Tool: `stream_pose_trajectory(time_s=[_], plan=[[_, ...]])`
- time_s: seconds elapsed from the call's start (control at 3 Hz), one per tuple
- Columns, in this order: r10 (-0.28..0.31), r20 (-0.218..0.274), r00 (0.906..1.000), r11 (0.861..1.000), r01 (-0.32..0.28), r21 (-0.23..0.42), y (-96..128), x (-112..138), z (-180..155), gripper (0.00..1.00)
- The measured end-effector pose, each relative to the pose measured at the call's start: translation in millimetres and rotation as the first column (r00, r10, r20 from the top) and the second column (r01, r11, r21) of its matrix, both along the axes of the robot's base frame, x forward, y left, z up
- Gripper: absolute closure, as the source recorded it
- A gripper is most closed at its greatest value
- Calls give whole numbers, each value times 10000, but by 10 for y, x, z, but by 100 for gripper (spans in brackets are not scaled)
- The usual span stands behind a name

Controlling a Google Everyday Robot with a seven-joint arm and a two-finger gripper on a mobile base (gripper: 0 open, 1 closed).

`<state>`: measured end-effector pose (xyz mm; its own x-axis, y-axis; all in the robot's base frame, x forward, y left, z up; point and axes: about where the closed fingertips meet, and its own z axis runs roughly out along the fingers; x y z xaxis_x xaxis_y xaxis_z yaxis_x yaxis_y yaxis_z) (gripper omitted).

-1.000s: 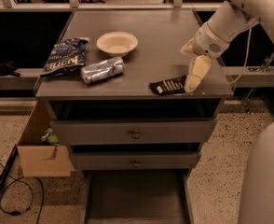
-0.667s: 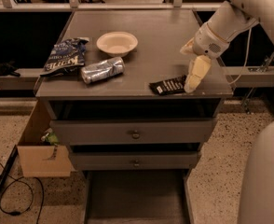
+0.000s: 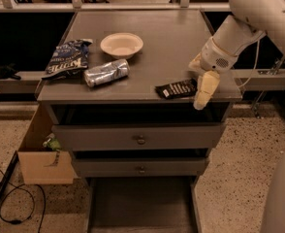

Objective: Place rxbar chocolate into bottom drawer

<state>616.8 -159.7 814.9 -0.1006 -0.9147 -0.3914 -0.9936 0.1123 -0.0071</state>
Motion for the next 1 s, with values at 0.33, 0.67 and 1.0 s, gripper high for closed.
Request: stream_pose_trajectory(time_s=[0.33,0.67,1.0], plan=[[0,0,10000,10000,0,0,0,0,0,2],[0,0,10000,10000,0,0,0,0,0,26],[0,0,10000,10000,0,0,0,0,-1,49]])
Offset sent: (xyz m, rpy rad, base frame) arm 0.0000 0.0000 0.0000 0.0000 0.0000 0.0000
